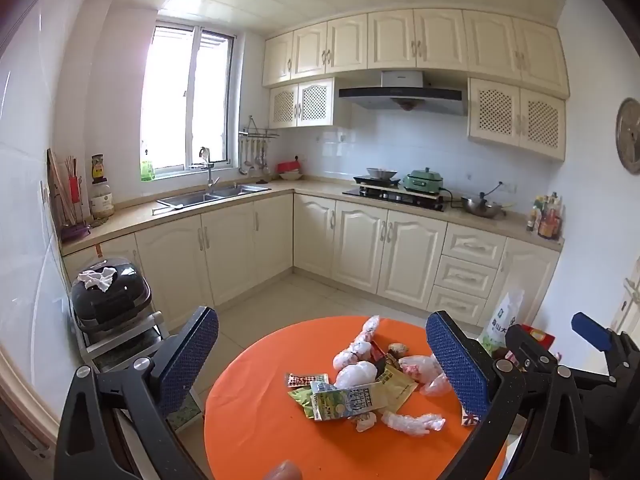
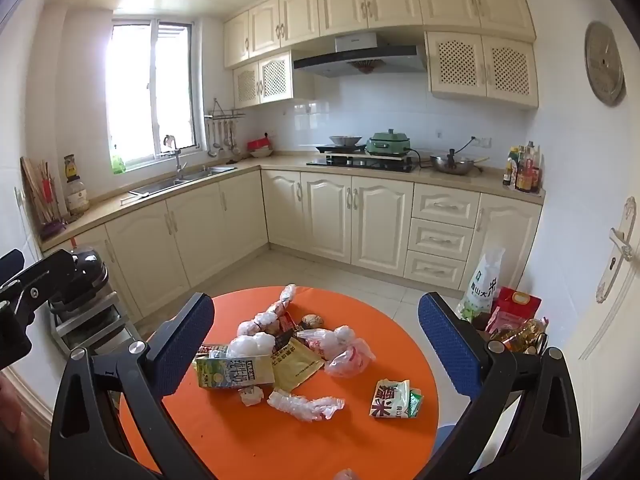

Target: Collect trash

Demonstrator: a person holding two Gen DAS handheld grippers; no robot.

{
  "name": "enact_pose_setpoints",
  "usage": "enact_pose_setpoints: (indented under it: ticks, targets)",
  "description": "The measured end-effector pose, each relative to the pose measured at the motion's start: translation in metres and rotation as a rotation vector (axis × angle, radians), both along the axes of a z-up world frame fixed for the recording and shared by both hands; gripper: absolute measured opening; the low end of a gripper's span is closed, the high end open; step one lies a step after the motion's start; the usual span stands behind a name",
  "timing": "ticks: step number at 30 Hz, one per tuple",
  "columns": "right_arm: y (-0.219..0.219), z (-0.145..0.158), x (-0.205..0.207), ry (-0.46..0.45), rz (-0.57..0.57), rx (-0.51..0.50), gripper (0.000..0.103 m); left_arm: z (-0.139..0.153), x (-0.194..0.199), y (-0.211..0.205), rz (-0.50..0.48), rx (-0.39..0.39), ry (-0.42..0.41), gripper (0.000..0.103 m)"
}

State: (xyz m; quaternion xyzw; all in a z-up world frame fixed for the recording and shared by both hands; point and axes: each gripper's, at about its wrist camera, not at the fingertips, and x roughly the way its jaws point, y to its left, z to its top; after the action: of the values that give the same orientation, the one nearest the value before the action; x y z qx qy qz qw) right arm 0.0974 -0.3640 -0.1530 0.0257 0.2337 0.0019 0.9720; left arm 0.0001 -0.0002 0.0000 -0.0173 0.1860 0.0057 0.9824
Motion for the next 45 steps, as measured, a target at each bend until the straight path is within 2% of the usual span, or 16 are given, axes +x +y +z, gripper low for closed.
enact_pose_setpoints:
  ticks: [5,15,22,34,39,45]
  targets:
    - [-0.002,-0.001,-0.002,-0.024,0.006,-0.008,0.103,0.002,0.001,0.004,0.003,-0.024,-0.009,0.102]
    - [0.005,0.017,-0.003,-0.05,0.015,-0.026,0.103,0.009,-0.022,-0.006,0.034,0.012,-0.065,0.102]
    - [0.005,0.018,-0.008,-0.065,0.009,-0.035,0.103,0.009,-0.022,-0.002,0.007,-0.011,-0.042,0.102]
    - [0.003,0.015,-0.01,-0.07,0.007,-0.026,0.103,0.008,-0.022,-0.004,-0.003,0.007,-0.035,0.102]
    - [0.003,0.016,-0.003,-0.057,0.014,-0.027,0.103,0.0,-0.009,0.001,0.007,0.002,-0.018,0.102]
    - [-0.011,0.007,0.019,-0.009,-0.018,-0.029,0.103,-0.018,0.019,0.005,-0.002,-0.018,0.039,0.102]
